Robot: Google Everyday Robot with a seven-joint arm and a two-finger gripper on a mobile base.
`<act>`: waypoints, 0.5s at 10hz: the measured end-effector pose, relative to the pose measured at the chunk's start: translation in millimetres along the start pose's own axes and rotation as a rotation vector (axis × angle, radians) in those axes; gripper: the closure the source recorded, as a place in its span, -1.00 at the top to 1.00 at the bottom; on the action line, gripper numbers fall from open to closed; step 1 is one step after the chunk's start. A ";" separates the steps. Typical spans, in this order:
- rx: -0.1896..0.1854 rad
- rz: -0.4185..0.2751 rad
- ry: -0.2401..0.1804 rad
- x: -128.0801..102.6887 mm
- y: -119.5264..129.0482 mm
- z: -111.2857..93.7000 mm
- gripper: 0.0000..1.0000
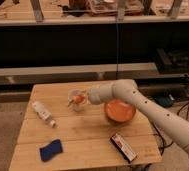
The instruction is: Place the pepper in the ceramic cup
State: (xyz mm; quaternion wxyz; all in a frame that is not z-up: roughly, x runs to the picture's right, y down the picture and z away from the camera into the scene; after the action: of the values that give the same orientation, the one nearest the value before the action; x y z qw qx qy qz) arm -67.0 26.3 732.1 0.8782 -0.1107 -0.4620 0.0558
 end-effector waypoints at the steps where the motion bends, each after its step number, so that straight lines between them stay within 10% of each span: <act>1: -0.002 0.067 -0.042 -2.5 -7.7 3.9 -1.00; 5: 0.024 0.259 -0.216 -7.9 -24.4 3.0 -1.00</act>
State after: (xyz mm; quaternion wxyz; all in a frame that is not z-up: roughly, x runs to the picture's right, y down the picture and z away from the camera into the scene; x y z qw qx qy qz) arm -74.0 1.4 733.4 0.8101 -0.1521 -0.5348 0.1857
